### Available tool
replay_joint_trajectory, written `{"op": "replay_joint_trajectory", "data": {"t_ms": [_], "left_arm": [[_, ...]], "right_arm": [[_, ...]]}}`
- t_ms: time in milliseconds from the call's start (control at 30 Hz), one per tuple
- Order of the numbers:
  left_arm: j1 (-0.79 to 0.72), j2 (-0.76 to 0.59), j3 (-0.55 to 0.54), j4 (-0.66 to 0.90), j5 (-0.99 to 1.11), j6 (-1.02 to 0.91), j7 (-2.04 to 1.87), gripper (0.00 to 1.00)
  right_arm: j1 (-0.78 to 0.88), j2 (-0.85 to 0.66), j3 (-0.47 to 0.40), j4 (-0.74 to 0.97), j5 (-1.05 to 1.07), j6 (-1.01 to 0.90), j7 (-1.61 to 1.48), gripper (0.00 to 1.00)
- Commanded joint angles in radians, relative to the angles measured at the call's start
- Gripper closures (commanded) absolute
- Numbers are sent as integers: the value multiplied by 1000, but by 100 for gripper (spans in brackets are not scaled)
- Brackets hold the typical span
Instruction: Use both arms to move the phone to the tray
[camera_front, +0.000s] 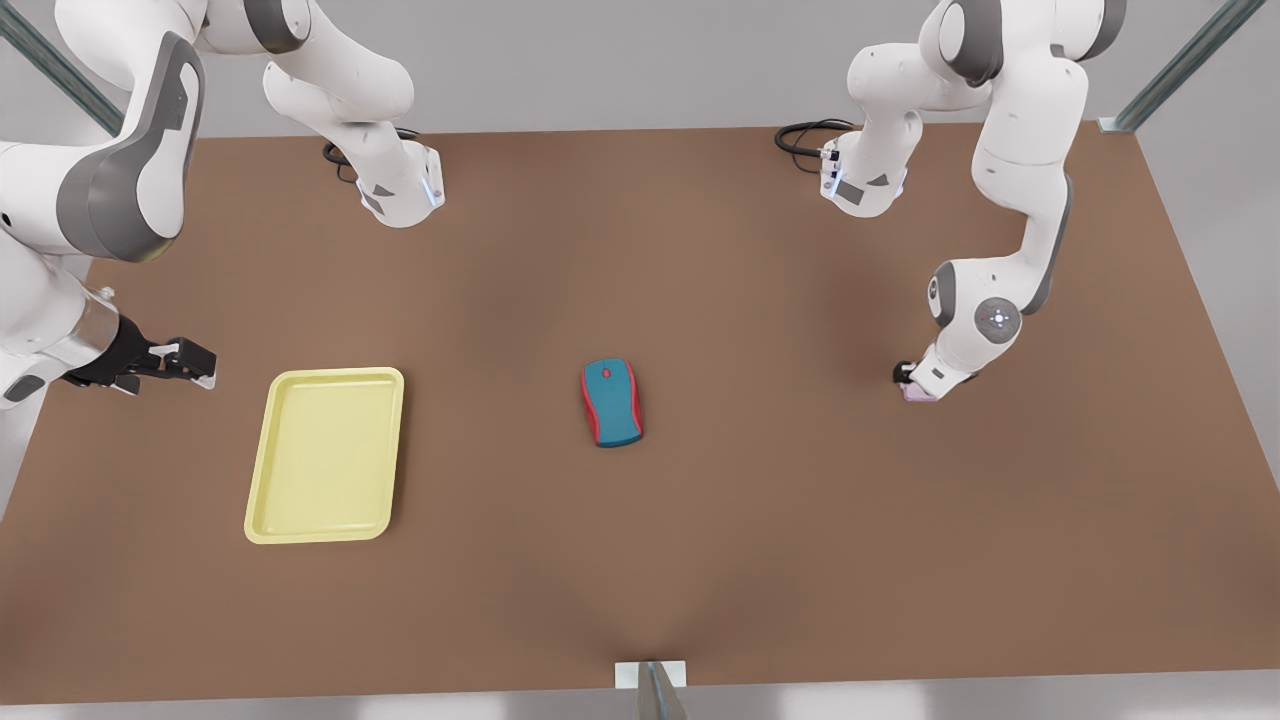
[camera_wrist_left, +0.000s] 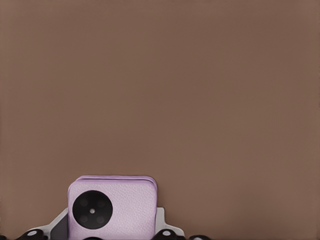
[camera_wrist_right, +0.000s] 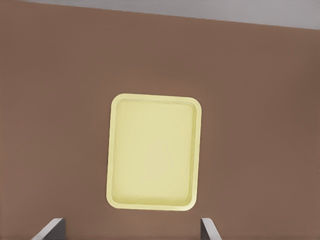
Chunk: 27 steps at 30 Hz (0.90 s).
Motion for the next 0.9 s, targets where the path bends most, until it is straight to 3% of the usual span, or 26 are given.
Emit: {"op": "replay_joint_trajectory", "data": {"t_ms": [0, 100, 167, 333, 433, 633, 767, 867], "left_arm": [[-1, -4, 0, 8, -4, -9, 14, 24], [-3, -38, -11, 38, -4, -58, 6, 24], [-89, -44, -23, 130, -6, -147, -58, 24], [-382, 31, -25, 483, -59, -512, -474, 24], [-577, 166, -25, 761, -153, -661, -793, 24], [-756, 459, -28, 1250, -260, -648, -1272, 24], [-797, 529, -60, 1321, -259, -435, -1387, 23], [-830, 663, -88, 1462, -257, -293, -1405, 23]], "right_arm": [[-1, -1, -2, 0, 0, 2, -1, 0], [0, -1, 0, 0, 1, 2, -1, 0], [0, -1, 0, 0, 1, 2, -1, 0], [-1, -1, 0, -1, 0, 2, -1, 0], [-3, -1, 0, -1, -3, 2, -1, 0], [-14, 5, 0, 0, 5, 0, -2, 0], [-3, 5, 3, -4, 9, -8, -4, 0], [-9, 10, 2, -12, 28, 0, -2, 0]]}}
